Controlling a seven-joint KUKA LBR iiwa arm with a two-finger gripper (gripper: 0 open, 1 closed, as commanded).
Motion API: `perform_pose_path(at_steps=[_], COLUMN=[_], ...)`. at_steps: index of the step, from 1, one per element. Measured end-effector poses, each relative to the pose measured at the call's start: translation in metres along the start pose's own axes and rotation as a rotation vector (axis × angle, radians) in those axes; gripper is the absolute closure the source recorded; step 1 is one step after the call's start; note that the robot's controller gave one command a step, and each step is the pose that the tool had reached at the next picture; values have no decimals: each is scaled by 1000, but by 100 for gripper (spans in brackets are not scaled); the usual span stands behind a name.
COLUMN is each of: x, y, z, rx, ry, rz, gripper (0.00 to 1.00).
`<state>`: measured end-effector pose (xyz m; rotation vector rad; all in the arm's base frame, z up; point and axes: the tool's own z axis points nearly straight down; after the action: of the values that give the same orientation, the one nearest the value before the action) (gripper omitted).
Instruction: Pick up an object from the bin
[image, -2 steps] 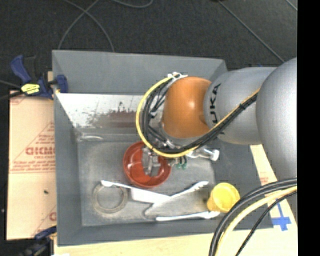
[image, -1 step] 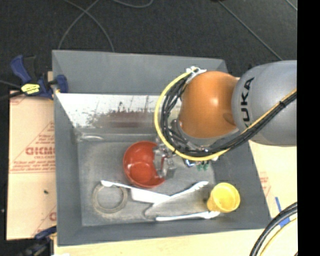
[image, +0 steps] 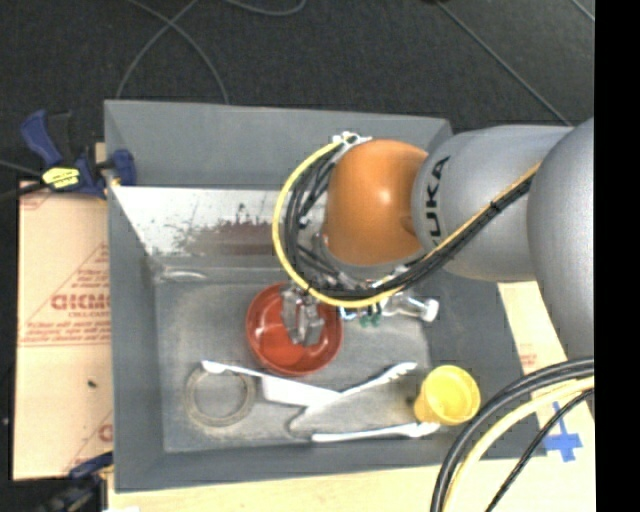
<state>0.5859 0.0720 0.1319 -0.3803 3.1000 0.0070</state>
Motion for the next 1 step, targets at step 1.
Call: perform_pose_path(at_steps=[1], x=[5], y=[7], z=[-3], rx=[5], ry=[-15], rz=[-197], gripper=[100])
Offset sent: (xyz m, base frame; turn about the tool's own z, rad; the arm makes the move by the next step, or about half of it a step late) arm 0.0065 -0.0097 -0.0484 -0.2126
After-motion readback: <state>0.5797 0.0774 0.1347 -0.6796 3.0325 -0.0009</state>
